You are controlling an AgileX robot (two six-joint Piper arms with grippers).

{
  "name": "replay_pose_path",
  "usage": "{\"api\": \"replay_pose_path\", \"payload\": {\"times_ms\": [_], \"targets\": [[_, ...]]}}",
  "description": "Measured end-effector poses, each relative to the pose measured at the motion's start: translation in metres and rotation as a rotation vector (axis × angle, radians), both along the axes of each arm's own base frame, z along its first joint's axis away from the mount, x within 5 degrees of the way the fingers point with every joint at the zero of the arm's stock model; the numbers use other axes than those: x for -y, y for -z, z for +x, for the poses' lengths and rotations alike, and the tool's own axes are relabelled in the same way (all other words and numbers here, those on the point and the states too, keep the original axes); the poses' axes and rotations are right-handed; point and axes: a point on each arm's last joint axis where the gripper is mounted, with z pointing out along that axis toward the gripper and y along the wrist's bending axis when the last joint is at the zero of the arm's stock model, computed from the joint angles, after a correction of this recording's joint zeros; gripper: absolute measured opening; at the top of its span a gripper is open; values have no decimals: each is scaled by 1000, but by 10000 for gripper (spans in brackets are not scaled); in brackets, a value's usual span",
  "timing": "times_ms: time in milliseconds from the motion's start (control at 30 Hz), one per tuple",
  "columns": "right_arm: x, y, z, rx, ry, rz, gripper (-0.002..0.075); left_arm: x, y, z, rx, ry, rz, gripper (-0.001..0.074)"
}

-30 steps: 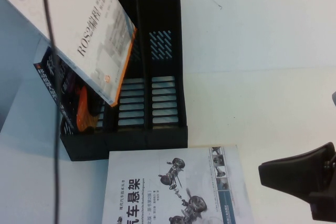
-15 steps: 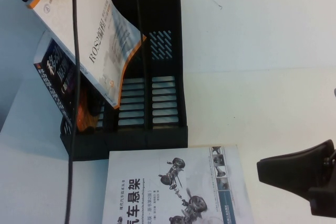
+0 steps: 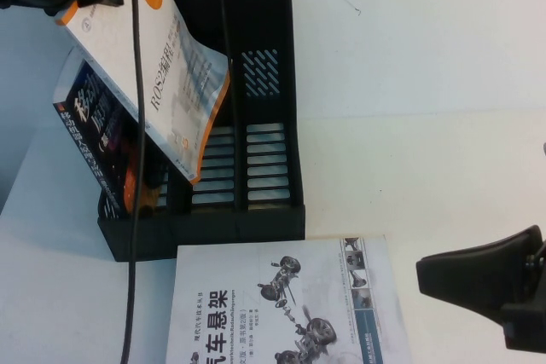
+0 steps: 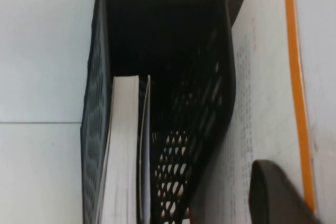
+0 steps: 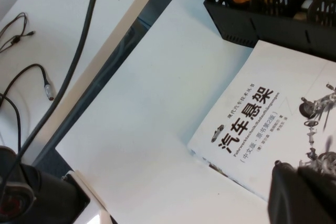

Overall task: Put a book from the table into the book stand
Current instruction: Place the book on the book shelf

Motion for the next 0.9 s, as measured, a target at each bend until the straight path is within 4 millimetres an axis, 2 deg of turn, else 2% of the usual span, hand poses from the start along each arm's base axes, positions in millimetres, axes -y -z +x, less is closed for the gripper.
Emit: {"api": "replay_pose_path", "payload": {"times_ms": [200,433,533,767,900], "targets": [[0,-1,1,11,7,3,8,-1,-8,-1,9,-8,-7,102],[0,-1,1,15,10,5,8,-2,-35,-6,69,-8,-11,102],[0,-1,1,15,10,5,8,-2,-41,-7,86,-12,-14,102],[0,-1,1,16,10,5,8,-2,-40,-8,70,-13,-11,102],[0,-1,1,16,10,5,8,6,-32,-4,53,4,20,102]]}}
